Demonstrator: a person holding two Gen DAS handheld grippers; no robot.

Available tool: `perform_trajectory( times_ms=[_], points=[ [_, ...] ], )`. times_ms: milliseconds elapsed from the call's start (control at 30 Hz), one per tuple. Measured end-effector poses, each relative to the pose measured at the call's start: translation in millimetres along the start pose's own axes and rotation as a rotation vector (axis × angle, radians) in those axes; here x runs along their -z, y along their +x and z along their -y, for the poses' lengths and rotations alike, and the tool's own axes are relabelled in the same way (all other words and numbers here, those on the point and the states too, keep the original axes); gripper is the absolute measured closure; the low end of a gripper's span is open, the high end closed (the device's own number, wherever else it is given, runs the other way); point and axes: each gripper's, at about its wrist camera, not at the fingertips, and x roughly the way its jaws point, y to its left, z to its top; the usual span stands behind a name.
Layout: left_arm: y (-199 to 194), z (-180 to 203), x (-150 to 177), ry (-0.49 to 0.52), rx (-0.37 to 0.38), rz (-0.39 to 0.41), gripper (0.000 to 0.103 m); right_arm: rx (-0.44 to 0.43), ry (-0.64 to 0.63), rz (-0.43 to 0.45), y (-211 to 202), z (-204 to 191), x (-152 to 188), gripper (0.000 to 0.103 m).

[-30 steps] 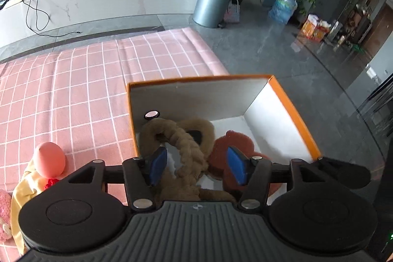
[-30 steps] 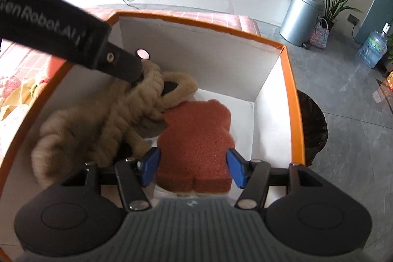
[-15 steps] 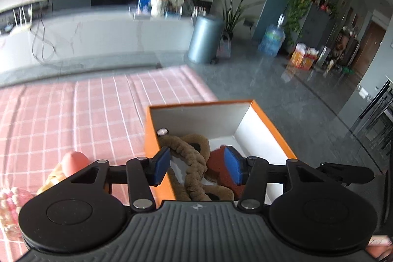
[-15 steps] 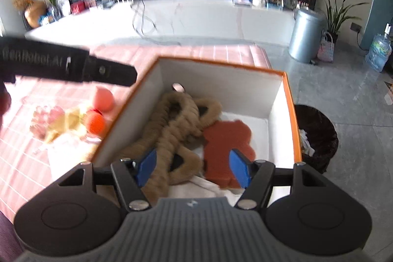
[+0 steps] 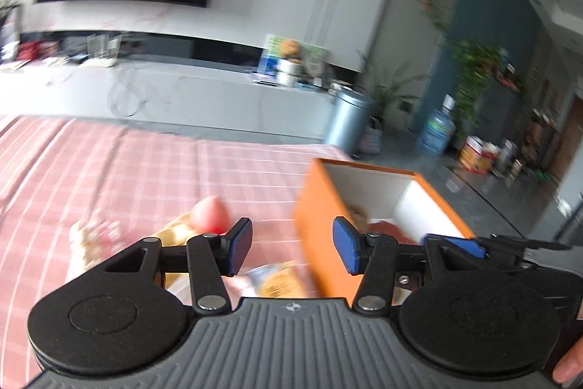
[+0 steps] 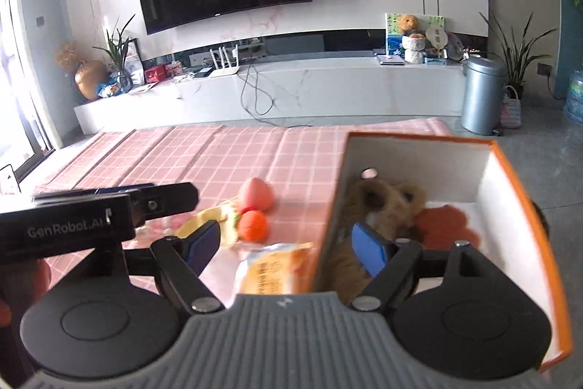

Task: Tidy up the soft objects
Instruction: 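Open both tools to drop the rope ring and sponge into the box, then withdraw, then grasp the Deeyeo snack packet with the right tool while the left tool grasps the pink-white crocheted pouch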

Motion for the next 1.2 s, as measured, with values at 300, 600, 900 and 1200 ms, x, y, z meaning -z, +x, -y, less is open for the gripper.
perform_trajectory(
  times_ms=[300,600,900,1200],
  points=[
    [-11.6,-53.5,29.7,-0.099,-0.116,-0.054,0.048,-0.026,-0.065,-0.081,21.0,-50.1,28.5,0.025],
    [-14.1,-90.7,59.7,-0.13,-0.122,-0.117,0.066,-0.035,-0.116,-0.154,44.8,-66.5,35.1,0.035],
    [-2.2,-117.6,69.8,-0.157,-0.115,-0.137,0.049,-0.009,-0.18,-0.208,85.6,-79.9,37.1,0.055],
    [17.9,-125.2,62.1,-0.137,-0.078,-0.16,0.039,0.052,-0.211,-0.213,108.4,-77.3,28.9,0.054]
  ],
)
